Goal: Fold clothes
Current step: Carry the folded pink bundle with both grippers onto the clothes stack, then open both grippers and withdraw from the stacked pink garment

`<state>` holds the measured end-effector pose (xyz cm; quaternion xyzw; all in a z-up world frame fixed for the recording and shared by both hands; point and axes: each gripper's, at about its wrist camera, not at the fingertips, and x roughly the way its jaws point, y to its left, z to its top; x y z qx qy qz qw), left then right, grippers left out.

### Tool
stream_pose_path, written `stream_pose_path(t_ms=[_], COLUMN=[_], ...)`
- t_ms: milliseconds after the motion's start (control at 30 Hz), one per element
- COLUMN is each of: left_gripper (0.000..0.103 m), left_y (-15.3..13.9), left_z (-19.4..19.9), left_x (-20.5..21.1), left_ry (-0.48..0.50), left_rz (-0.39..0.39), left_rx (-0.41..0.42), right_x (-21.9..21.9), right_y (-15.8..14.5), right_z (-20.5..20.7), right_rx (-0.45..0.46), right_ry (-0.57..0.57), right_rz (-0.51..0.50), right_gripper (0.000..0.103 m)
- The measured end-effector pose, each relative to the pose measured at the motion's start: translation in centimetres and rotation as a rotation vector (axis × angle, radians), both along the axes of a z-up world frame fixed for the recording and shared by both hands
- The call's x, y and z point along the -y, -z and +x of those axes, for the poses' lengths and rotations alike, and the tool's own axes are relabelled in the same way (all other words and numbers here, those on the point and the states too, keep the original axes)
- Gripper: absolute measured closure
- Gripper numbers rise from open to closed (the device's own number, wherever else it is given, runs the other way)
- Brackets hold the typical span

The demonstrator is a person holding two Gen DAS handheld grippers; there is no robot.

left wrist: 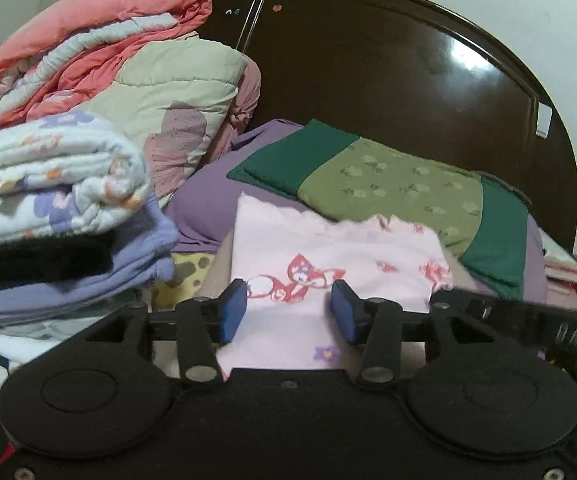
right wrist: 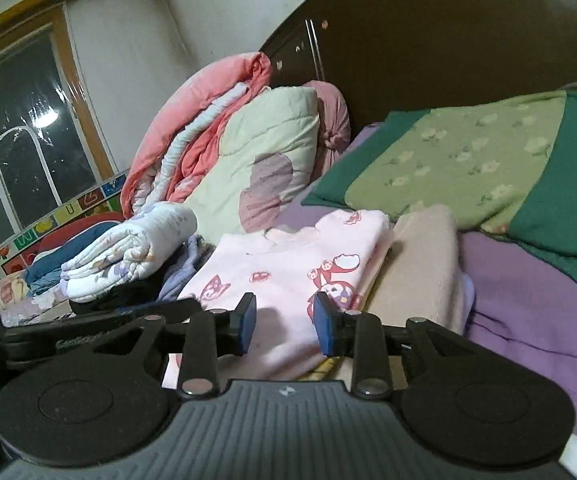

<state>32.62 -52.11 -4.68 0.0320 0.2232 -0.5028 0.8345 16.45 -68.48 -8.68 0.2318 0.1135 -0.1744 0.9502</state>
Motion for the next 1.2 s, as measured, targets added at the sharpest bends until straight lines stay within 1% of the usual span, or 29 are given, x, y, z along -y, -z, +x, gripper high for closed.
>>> stream_pose_path(t_ms=[67, 133, 167, 200, 233, 267, 367, 400, 467, 500, 600, 667, 700, 767, 833, 867, 967, 1033, 1133, 1167, 1200], left_gripper=[0.050, 0.045, 0.039, 0.036, 0.028, 0.023, 0.012, 0.011, 0.003, 0.001, 0.000, 0.000, 0.000, 0.000, 0.000, 0.000, 0.000, 0.000, 0.000, 0.000, 0.000], left_y=[-0.6, -0.9, -1.1, -1.2, -1.2, -1.1, -1.3, -1.4, -1.6, -1.6, -1.9, -2.4, -2.8, -3.6, -4.4, -4.8, -5.6, -6.1, -6.6, -6.7, -6.8], left_z=[-0.2, -0.4, -0.4, -0.4, -0.7, -0.9, -1.9, -2.4, -3.5, -4.1, -5.7, -6.8, -7.3, -8.2, -9.0, -9.2, -9.5, -10.1, -11.5, -11.9, -12.1], left_x=[-0.7, -1.7, -2.3, -3.0, -3.7, -4.6, -5.6, -5.8, -6.2, -6.2, -6.5, -6.6, -6.7, -7.1, -7.6, -7.7, -8.3, -8.5, -8.3, -8.3, -8.3], left_ry=[-0.011, -0.020, -0.028, -0.038, -0.048, -0.063, -0.088, -0.094, -0.105, -0.110, -0.133, -0.171, -0.192, -0.228, -0.261, -0.275, -0.290, -0.275, -0.301, -0.310, -0.310], left_rz=[-0.021, -0.030, -0.044, -0.064, -0.080, -0.091, -0.067, -0.052, -0.014, 0.010, 0.083, 0.129, 0.147, 0.162, 0.174, 0.182, 0.184, 0.188, 0.236, 0.250, 0.256], left_rx=[-0.006, -0.027, -0.053, -0.086, -0.118, -0.155, -0.220, -0.223, -0.210, -0.198, -0.158, -0.115, -0.085, -0.036, 0.009, 0.018, -0.009, -0.011, 0.077, 0.098, 0.101], right_x=[0.0, -0.4, -0.6, -0.8, -0.9, -0.9, -0.9, -1.0, -1.3, -1.5, -2.3, -2.5, -2.6, -2.8, -3.0, -3.1, -3.7, -4.2, -4.5, -4.7, -4.9], right_y=[-0.3, -0.2, -0.5, -0.8, -1.1, -1.5, -2.0, -2.1, -2.2, -2.3, -2.7, -3.1, -3.2, -3.6, -4.1, -4.3, -5.0, -5.3, -5.2, -5.2, -5.2], right_z=[0.1, -0.6, -1.5, -2.3, -2.5, -3.0, -4.2, -4.4, -4.6, -4.7, -5.3, -5.9, -6.3, -6.7, -6.7, -6.7, -6.9, -6.9, -7.1, -7.1, -7.2], right_rx=[-0.020, 0.000, 0.016, 0.031, 0.041, 0.046, 0.035, 0.026, 0.005, -0.005, -0.012, -0.004, 0.007, -0.004, -0.044, -0.064, -0.120, -0.168, -0.209, -0.220, -0.230], right_ry=[0.001, 0.010, 0.020, 0.030, 0.044, 0.053, 0.056, 0.057, 0.050, 0.048, 0.042, 0.063, 0.077, 0.114, 0.113, 0.113, 0.125, 0.138, 0.145, 0.146, 0.146], right_rz=[-0.020, -0.005, 0.004, 0.011, 0.002, -0.007, -0.006, 0.002, 0.007, 0.004, 0.012, 0.042, 0.054, 0.079, 0.085, 0.087, 0.071, 0.087, 0.146, 0.159, 0.171], right_gripper=[0.070, 0.069, 0.065, 0.061, 0.052, 0.047, 0.044, 0.042, 0.027, 0.024, 0.015, 0.004, 0.002, 0.000, 0.000, 0.000, 0.000, 0.000, 0.000, 0.000, 0.000])
